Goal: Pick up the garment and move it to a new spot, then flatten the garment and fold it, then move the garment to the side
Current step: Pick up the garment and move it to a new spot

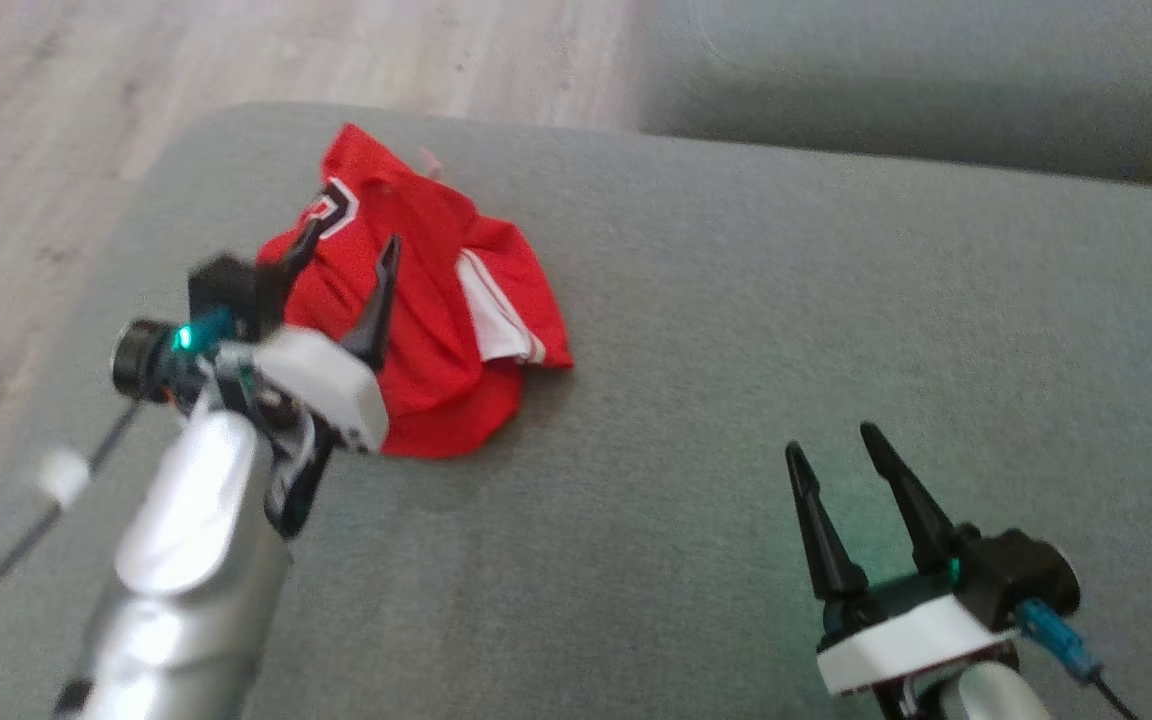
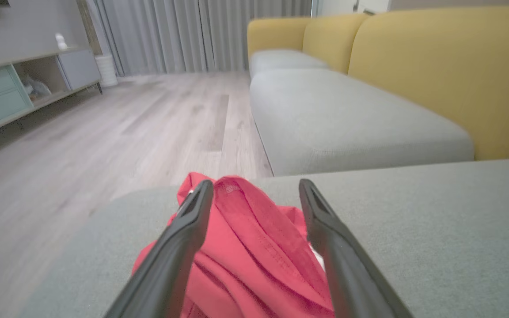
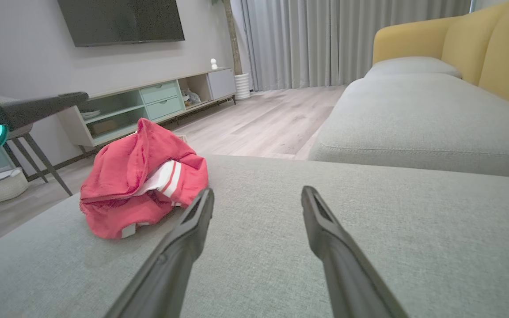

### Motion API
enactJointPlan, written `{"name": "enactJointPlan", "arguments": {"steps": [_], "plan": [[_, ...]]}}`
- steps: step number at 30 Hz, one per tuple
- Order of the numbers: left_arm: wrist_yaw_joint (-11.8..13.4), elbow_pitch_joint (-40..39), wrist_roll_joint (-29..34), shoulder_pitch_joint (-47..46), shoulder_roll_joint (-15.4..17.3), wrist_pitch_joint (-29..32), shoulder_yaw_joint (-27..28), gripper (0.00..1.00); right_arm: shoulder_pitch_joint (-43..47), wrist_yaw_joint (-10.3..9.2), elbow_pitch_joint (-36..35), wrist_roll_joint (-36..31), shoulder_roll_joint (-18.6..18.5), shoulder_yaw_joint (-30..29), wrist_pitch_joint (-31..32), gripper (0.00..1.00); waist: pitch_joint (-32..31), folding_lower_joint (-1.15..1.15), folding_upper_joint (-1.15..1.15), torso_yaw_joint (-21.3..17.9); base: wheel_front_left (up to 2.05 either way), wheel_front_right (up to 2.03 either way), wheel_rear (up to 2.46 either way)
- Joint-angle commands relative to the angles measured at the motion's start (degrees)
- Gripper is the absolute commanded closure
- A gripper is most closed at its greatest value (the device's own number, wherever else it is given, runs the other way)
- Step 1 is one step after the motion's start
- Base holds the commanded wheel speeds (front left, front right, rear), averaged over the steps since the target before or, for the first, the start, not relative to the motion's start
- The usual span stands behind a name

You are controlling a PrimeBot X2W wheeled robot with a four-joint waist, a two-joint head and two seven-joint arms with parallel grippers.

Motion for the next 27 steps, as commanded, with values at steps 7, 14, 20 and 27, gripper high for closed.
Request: {"name": "enactJointPlan", "arguments": {"steps": [7,14,20,27], "plan": [[-0.3,8.3,-5.0,-12.5,5.4,11.8,-0.2,0.00,-6.1,-0.04,-2.1,-0.2,-0.5,2.3,-0.6,0.00,6.7,-0.01,0.00,-7.8,0.00,0.00,0.00],[-0.2,15.9,-5.9,-15.1,7.4,12.6,0.3,0.00,-7.1,-0.04,-1.9,0.5,-0.5,3.1,-0.6,0.00,8.0,-0.01,0.00,-11.5,0.00,0.00,0.00],[-0.3,20.2,-6.9,-15.9,7.9,13.1,-0.7,1.00,-7.6,-0.04,-1.9,0.6,-0.5,3.1,-0.6,0.00,7.9,-0.01,0.00,-12.8,0.00,0.00,0.00],[-0.3,20.1,-8.1,-17.5,7.6,5.5,-0.8,1.00,-7.1,-0.04,-1.4,0.7,-0.5,3.1,-0.6,0.00,6.4,-0.01,0.00,-12.9,0.00,0.00,0.00]]}}
